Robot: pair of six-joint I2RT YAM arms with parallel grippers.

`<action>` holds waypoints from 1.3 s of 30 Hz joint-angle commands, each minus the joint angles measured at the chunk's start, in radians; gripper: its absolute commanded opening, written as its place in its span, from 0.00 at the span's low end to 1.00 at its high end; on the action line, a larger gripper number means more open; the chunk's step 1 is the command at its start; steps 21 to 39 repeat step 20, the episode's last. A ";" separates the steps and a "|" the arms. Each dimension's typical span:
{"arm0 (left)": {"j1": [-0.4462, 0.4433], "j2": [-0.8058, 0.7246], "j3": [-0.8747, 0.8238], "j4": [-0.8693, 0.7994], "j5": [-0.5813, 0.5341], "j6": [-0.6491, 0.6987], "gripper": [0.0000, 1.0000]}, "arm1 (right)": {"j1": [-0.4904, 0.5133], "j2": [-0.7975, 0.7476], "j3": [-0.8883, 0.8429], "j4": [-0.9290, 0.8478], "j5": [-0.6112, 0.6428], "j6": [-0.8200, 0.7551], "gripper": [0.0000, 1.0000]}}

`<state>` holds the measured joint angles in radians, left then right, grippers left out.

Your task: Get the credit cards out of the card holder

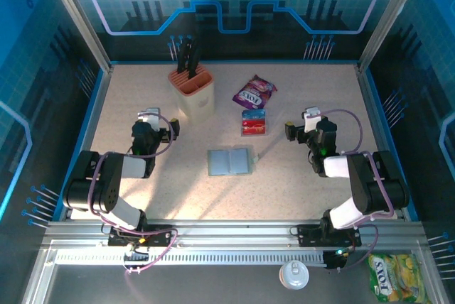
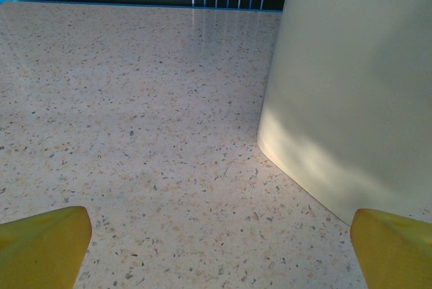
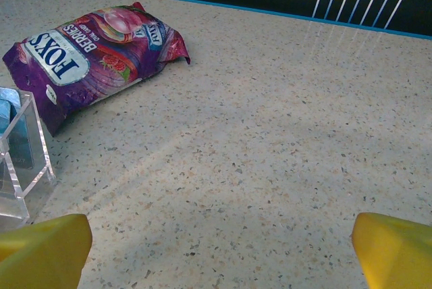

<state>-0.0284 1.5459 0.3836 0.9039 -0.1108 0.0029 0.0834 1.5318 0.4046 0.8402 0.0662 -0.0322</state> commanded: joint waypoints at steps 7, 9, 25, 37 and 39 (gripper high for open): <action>0.018 0.008 0.005 0.010 0.028 -0.003 0.99 | -0.013 0.007 -0.004 0.044 -0.010 0.010 1.00; 0.022 0.006 0.007 0.006 0.035 -0.003 0.99 | -0.013 0.008 -0.004 0.045 -0.008 0.009 1.00; 0.024 0.005 0.006 0.006 0.040 -0.005 0.99 | -0.014 0.007 -0.011 0.055 -0.008 0.010 1.00; 0.024 0.005 0.006 0.006 0.040 -0.005 0.99 | -0.014 0.007 -0.011 0.055 -0.008 0.010 1.00; 0.024 0.005 0.006 0.006 0.040 -0.005 0.99 | -0.014 0.007 -0.011 0.055 -0.008 0.010 1.00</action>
